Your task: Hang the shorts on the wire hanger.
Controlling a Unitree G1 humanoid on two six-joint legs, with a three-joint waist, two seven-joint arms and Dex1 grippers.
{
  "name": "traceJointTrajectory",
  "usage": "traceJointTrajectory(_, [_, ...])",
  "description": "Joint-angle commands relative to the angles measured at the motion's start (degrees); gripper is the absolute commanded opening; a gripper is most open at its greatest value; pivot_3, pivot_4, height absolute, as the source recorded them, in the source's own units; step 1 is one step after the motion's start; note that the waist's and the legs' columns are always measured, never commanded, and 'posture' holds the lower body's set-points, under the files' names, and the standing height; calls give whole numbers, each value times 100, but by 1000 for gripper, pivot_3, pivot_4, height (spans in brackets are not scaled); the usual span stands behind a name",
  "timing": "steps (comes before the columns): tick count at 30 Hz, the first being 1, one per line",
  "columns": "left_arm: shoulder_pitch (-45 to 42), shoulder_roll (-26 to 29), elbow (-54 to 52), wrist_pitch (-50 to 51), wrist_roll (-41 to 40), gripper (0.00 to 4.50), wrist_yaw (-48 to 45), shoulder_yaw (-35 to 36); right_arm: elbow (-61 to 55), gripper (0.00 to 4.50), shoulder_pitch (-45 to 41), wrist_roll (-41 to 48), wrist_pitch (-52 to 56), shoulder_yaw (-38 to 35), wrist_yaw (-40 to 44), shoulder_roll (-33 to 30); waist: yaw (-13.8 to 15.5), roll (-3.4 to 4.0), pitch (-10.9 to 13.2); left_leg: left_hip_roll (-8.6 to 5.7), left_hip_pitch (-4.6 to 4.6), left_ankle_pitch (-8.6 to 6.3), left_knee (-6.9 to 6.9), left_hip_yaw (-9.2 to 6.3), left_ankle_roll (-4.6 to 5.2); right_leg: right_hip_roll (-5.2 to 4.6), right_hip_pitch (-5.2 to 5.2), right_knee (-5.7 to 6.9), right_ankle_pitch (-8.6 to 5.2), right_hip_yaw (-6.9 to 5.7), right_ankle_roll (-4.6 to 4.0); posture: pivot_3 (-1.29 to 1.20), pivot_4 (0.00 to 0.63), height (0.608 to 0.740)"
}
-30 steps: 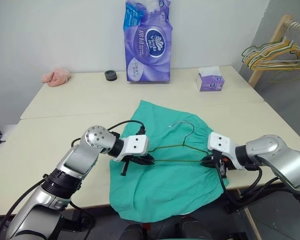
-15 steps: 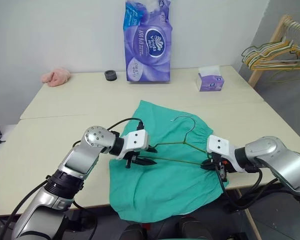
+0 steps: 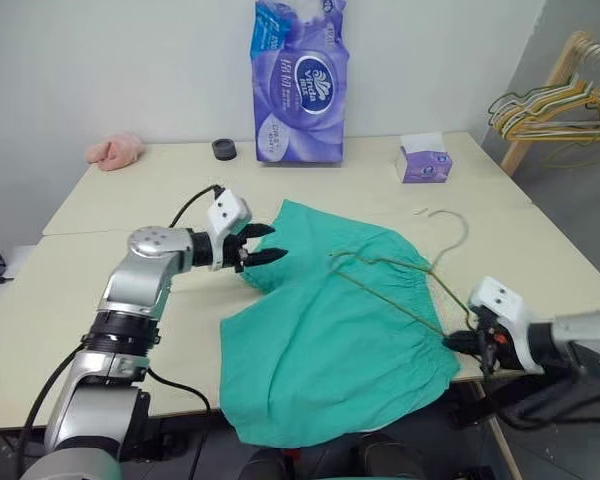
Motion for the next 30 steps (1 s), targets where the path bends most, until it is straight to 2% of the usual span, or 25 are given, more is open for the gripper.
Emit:
traceJointTrajectory(1, [200,85,-666,349,-400,2925,-668,-278,-224,0,503,362,424,-1133,-133,198,4,-2,1,0,0,0,1,-2,0,0,1,0,0,-2,0,-164,67,740])
traceJointTrajectory(7, [321,65,-837,299,-388,2925,-1055,-600,-102,0,1434,751,1009,-2467,-331,784,8,1,1,3,8,2,7,-3,1,9,11,1,-19,-2,28,-173,71,740])
traceJointTrajectory(13, [167,-101,-654,193,-308,2925,-1068,-687,-6,0,2016,990,1222,-2921,-379,927,-24,1,2,5,14,2,9,13,2,17,16,-2,-21,13,31,-179,74,740])
traceJointTrajectory(17, [79,-189,-545,123,-291,2925,-1055,-726,-72,0,2353,1144,1199,-2826,-247,761,-32,2,2,7,15,2,4,27,2,23,13,-4,-21,23,32,-185,74,740])
traceJointTrajectory(23, [-9,-241,-385,7,-234,2925,-1042,-747,62,0,2371,1271,1106,-2395,-184,443,-40,-1,3,8,19,2,2,41,2,34,12,-7,-21,24,33,-178,74,740])
traceJointTrajectory(30, [-152,-195,-86,-142,-150,2925,-906,-612,656,0,1634,1405,876,-1694,141,-204,-61,-6,6,8,21,1,0,56,3,44,10,-10,-20,27,34,-166,71,740])
